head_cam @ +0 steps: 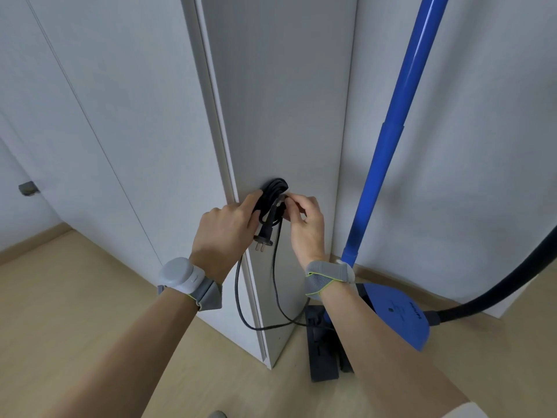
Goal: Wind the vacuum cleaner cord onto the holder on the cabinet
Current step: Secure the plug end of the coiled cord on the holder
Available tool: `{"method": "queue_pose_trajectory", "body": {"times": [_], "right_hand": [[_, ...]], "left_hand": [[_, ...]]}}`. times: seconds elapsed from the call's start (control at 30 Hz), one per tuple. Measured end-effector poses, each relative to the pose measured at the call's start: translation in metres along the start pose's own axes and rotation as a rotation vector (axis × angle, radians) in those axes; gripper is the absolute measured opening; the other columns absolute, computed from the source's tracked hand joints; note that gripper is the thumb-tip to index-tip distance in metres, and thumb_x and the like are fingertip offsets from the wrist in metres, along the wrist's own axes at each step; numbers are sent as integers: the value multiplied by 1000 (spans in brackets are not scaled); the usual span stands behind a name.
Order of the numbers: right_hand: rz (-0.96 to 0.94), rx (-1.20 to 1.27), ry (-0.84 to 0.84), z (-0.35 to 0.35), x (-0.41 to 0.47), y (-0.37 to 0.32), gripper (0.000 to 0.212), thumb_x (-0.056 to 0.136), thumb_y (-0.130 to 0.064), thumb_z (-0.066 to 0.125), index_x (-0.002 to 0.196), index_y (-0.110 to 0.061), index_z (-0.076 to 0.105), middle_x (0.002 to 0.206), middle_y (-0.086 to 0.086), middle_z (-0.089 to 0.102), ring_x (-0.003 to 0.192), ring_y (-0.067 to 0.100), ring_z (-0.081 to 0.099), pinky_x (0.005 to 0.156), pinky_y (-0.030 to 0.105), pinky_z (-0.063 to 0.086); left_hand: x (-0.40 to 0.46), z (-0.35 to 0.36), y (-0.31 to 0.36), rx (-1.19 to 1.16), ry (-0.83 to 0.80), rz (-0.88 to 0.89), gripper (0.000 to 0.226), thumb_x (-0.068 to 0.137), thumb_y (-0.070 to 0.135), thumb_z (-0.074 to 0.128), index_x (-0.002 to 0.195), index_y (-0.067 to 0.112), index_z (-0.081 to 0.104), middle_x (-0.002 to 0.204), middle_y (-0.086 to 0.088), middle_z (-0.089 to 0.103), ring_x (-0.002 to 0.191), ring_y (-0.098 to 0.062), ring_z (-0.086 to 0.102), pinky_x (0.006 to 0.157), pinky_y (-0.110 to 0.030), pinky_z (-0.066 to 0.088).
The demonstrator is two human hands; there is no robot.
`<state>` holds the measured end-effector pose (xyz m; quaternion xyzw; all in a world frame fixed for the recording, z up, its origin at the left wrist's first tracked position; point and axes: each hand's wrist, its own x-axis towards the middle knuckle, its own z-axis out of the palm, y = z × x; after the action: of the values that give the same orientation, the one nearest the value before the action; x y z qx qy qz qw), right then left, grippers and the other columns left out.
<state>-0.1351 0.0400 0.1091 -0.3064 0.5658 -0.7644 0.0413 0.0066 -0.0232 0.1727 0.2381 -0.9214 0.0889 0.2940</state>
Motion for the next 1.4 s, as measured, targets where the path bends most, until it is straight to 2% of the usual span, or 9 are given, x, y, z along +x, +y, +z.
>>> {"method": "queue_pose_trajectory", "body": {"times": [0.17, 0.33, 0.53, 0.67, 0.83, 1.0, 1.1, 1.2, 1.4], "right_hand": [[4, -38, 10, -8, 3, -4, 17, 100, -16, 59, 106, -16, 75, 102, 6, 59, 94, 13, 63, 90, 19, 47], [43, 5, 12, -7, 4, 3, 14, 100, -21, 59, 104, -19, 72, 104, 6, 60, 98, 21, 64, 97, 40, 52], [62, 61, 63, -12, 10, 4, 18, 101, -21, 56, 107, -13, 70, 115, 12, 64, 102, 16, 62, 86, 30, 53], [96, 184, -13, -15, 6, -1, 19, 91, -31, 54, 100, -31, 71, 122, 13, 60, 111, 19, 60, 85, 37, 57], [181, 314, -73, -17, 9, -8, 27, 88, -16, 49, 105, -2, 64, 104, 6, 67, 93, 9, 65, 80, 25, 48], [212, 258, -25, -28, 15, -9, 20, 99, -20, 48, 112, -13, 62, 117, 13, 69, 110, 28, 64, 103, 50, 48], [114, 100, 22, -32, 19, -10, 23, 108, -27, 41, 108, -10, 57, 101, 10, 71, 92, 22, 71, 85, 37, 59], [185, 91, 22, -32, 22, -15, 25, 110, -28, 35, 101, -14, 54, 80, 7, 63, 69, 22, 64, 68, 23, 54], [191, -33, -84, -30, 16, -12, 26, 108, -25, 36, 102, -10, 57, 78, 8, 57, 63, 22, 54, 58, 31, 46]], "left_hand": [[4, 3, 0, 3, -26, 15, 38, 102, 33, 51, 137, 19, 56, 78, -6, 70, 67, -40, 64, 59, -31, 36], [7, 6, -1, 3, -22, 5, 39, 103, 31, 49, 141, 22, 51, 77, -6, 69, 68, -39, 63, 59, -32, 39], [12, 6, 3, 34, -59, -28, 47, 103, 36, 44, 148, 25, 38, 85, -13, 70, 77, -42, 65, 63, -35, 41], [15, 8, 6, -20, -56, -35, 38, 101, 23, 45, 138, 19, 50, 86, -10, 70, 73, -41, 61, 65, -38, 49], [15, 2, 14, -154, 120, 49, 34, 96, 13, 57, 129, 16, 63, 82, -5, 71, 63, -36, 61, 56, -33, 46], [5, 6, 21, -241, 104, 25, 44, 96, 22, 58, 139, 24, 56, 80, 4, 70, 64, -30, 63, 59, -36, 54], [-7, 14, 27, -294, 14, 14, 48, 94, 26, 58, 142, 28, 51, 79, 9, 70, 68, -20, 65, 65, -33, 55], [-17, 23, 34, -329, -115, 22, 46, 94, 29, 57, 139, 29, 47, 79, 10, 70, 69, -15, 65, 68, -32, 55], [-27, 35, 36, -306, -313, 53, 29, 92, 37, 60, 119, 30, 50, 81, 12, 71, 75, -9, 64, 72, -30, 55]]}}
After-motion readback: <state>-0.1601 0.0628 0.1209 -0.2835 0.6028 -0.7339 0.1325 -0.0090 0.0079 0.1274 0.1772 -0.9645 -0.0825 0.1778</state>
